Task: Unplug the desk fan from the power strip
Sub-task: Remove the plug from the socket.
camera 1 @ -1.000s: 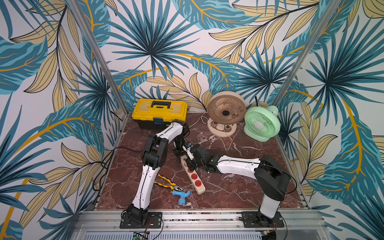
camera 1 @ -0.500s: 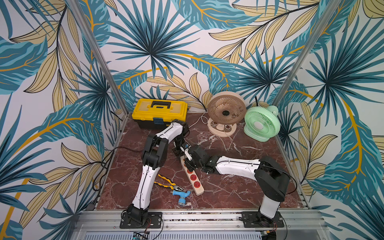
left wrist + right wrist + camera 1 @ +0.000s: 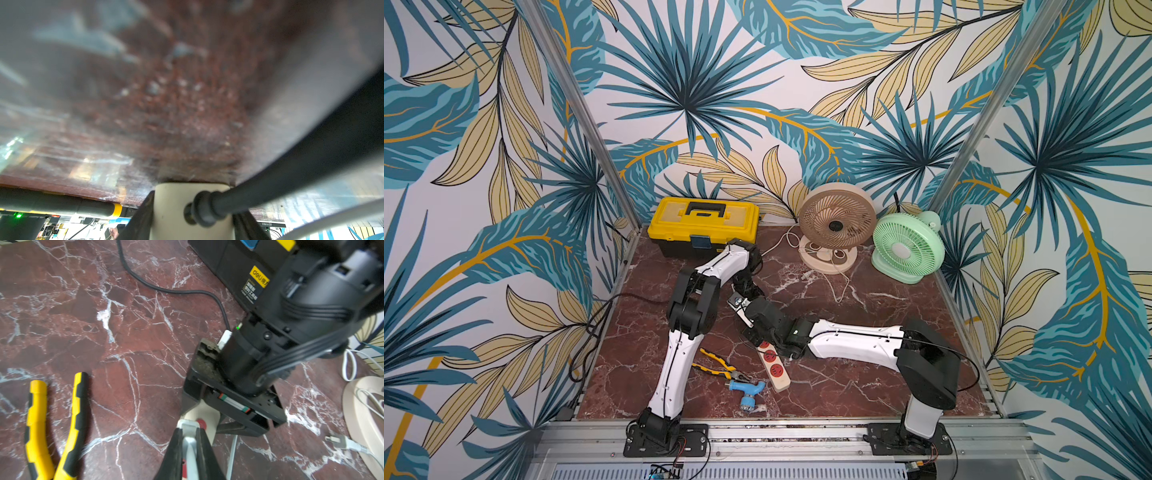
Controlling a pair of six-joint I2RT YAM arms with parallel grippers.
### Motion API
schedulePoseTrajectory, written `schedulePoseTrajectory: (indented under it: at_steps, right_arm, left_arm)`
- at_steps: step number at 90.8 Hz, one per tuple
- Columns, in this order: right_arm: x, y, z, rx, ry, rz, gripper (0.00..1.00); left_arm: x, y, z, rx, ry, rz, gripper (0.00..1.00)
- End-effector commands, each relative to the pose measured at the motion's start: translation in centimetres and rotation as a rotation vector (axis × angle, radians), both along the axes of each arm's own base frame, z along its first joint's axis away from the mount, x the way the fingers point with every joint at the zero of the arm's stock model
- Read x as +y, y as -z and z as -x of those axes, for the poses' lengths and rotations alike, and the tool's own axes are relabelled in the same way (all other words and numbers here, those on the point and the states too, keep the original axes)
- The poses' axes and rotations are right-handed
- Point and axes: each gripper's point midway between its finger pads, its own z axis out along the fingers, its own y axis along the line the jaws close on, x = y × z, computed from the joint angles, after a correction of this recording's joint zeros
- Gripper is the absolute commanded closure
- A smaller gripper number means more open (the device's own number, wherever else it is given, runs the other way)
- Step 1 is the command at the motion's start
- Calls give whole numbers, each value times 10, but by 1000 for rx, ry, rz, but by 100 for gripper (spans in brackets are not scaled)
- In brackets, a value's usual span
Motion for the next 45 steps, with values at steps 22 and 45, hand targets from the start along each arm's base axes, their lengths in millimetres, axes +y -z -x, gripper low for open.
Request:
schedulePoseTrajectory:
  at_steps: [22, 45]
  right_arm:
    - [-47, -18, -15, -1, 133, -84, 100]
    - [-75, -32, -28, 42, 206, -217, 100]
  left_arm:
    - [33, 71, -17, -106, 14, -143, 100]
    - [23, 63, -27, -156, -3, -70, 100]
